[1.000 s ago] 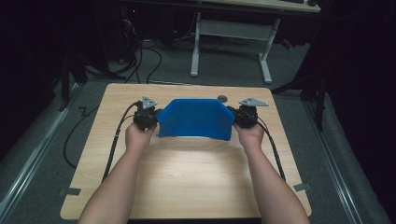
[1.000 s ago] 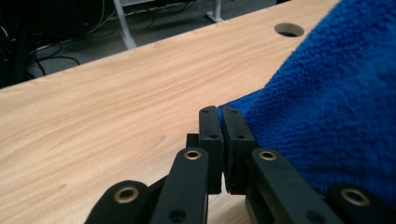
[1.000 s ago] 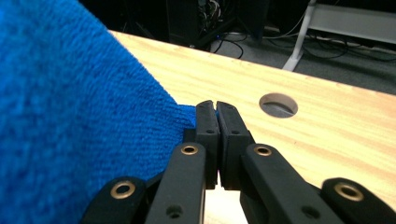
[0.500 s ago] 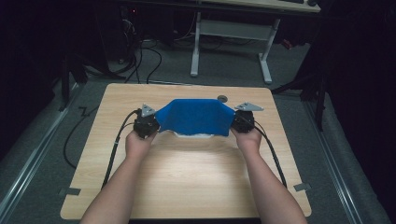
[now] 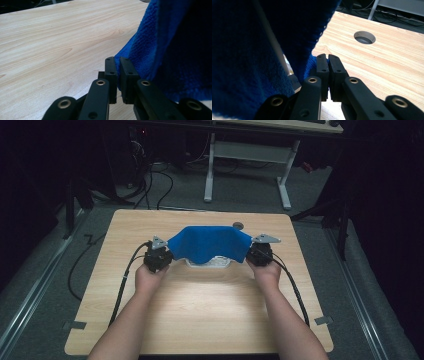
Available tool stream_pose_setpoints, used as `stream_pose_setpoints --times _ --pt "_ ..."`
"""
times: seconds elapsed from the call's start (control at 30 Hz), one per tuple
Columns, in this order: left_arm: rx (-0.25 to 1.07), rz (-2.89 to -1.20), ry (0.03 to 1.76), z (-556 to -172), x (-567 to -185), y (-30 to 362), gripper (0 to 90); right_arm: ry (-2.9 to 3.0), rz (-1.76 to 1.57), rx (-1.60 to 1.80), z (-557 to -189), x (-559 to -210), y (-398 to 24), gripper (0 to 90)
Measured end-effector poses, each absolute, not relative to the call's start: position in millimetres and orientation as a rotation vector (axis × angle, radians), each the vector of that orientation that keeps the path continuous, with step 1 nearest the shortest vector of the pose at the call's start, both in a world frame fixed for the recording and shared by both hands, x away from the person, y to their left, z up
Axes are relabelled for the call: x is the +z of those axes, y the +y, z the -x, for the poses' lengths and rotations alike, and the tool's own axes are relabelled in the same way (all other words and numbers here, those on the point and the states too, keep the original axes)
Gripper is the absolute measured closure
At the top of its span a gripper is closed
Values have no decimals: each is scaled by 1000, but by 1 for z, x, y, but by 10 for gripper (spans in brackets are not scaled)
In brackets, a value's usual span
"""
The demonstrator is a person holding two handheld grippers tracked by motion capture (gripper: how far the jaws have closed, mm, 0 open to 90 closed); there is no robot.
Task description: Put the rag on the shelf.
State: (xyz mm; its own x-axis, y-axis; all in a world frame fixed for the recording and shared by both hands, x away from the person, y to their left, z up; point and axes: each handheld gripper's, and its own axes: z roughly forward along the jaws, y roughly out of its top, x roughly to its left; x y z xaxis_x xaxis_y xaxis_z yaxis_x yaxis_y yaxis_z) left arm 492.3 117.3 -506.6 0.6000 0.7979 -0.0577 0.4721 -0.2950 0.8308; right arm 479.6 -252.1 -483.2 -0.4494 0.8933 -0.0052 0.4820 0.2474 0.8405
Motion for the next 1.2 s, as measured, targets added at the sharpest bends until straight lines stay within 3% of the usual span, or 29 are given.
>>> stream_pose_setpoints --times 0.2,0.37,1.2 --pt "480 -1933 1049 -491 -505 127 688 2018 -1259 1089 -479 -481 -254 784" --pt "495 -1905 1088 -490 -501 138 635 1974 -1287 1107 -477 -475 -265 768" --pt "601 -1842 1182 -481 -486 184 614 1890 -1321 1064 -463 -455 -301 728"
